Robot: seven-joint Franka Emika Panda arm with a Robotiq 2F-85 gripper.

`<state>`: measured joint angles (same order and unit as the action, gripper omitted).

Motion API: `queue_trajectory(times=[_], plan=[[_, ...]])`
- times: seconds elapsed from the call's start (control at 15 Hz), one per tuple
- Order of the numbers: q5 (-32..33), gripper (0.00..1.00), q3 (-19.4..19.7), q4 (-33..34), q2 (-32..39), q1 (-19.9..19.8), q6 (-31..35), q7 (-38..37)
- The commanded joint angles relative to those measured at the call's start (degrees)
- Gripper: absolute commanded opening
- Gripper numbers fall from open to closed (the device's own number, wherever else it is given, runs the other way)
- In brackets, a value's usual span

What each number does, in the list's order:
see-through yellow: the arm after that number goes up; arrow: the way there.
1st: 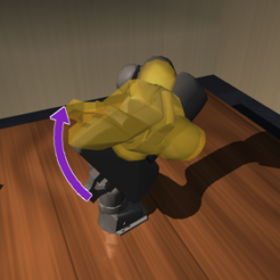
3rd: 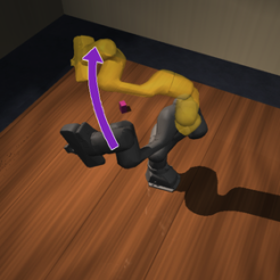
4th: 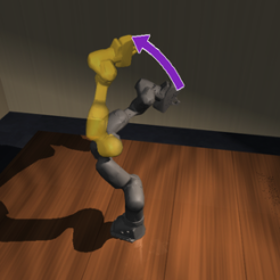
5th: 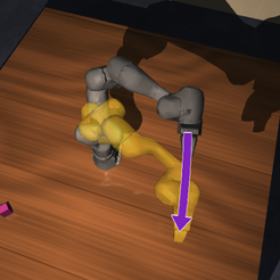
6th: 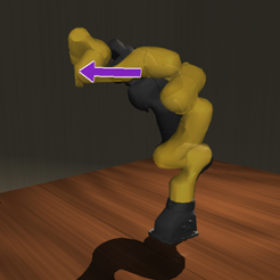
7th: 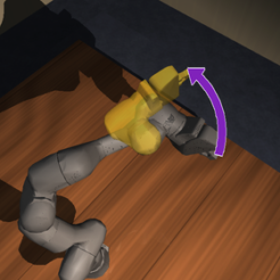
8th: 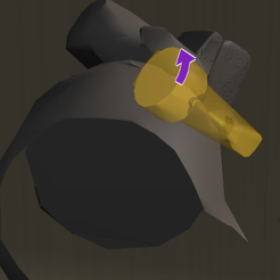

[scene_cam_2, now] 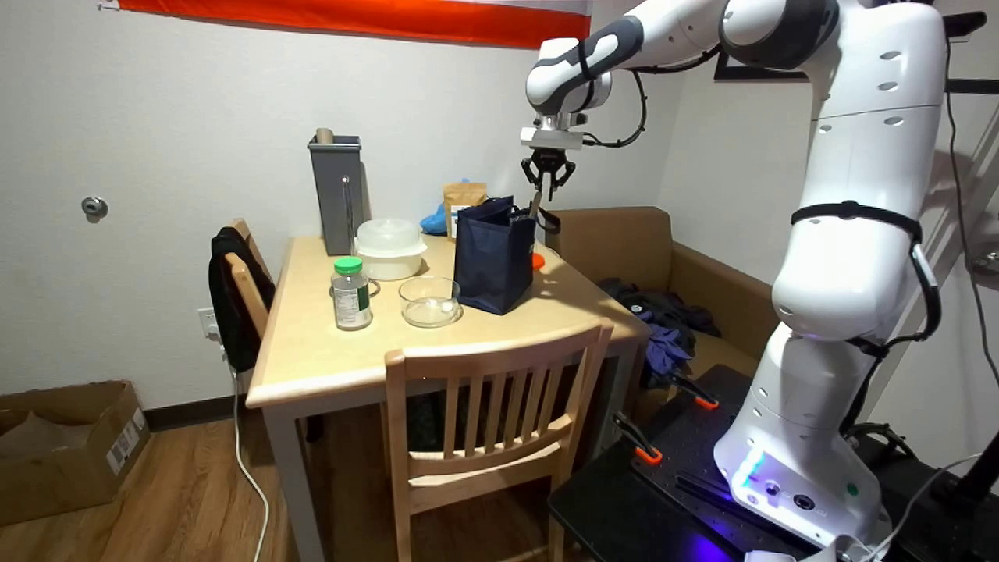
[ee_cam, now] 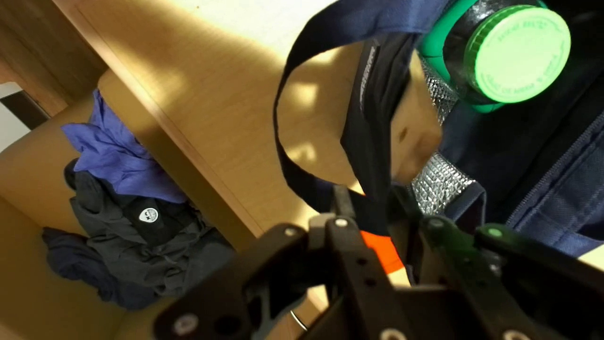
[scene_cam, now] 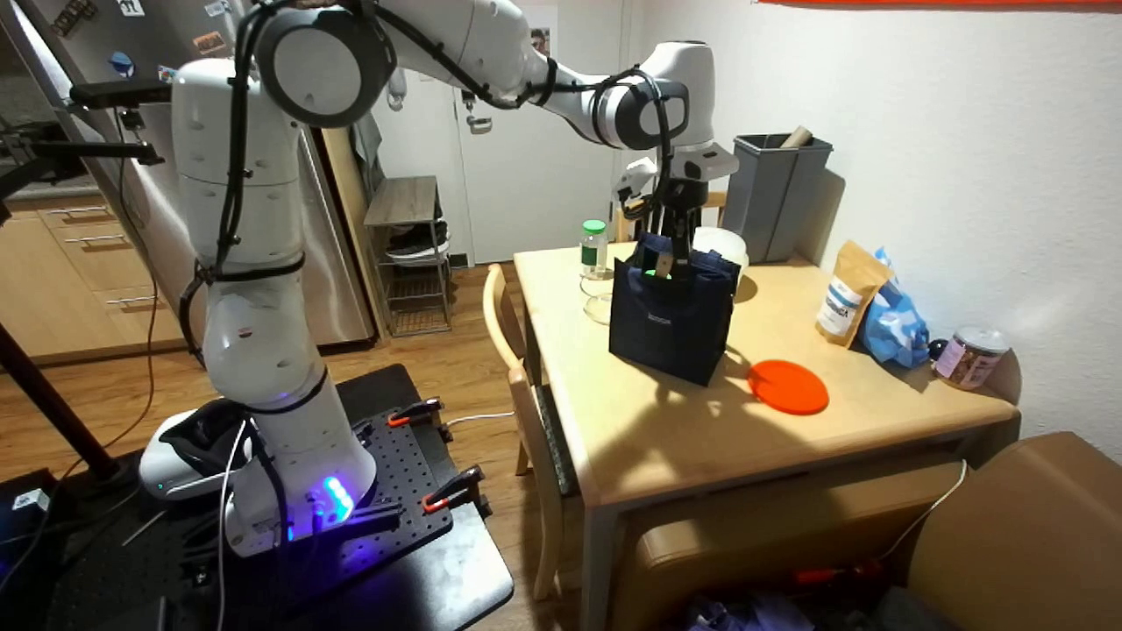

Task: Remove the spatula from the bag and place it on the table

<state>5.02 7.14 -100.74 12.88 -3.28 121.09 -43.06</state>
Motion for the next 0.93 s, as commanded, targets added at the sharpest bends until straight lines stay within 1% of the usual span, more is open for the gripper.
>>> queue_trajectory(times=[0.0, 0.27, 0.4, 0.47, 0.53, 0.67, 0.87], plan=[[-0.2, 0.01, 0.3, -0.7, -1.2, 0.2, 2.0, -0.3], [0.3, 0.0, 0.3, -1.5, -2.7, 0.5, 3.9, -0.5], [-0.1, 0.0, 0.1, -1.5, -3.1, 0.5, 3.7, -0.1], [-0.4, 0.26, -0.1, -1.4, -3.2, 0.5, 3.4, 0.3], [-0.6, 0.27, -0.2, -1.3, -3.2, 0.6, 3.1, 0.5], [-0.9, 0.4, -0.8, -1.3, -3.0, 0.9, 2.5, 1.1], [-0.8, 0.65, -1.5, -1.3, -2.4, 1.7, 1.8, 1.4]])
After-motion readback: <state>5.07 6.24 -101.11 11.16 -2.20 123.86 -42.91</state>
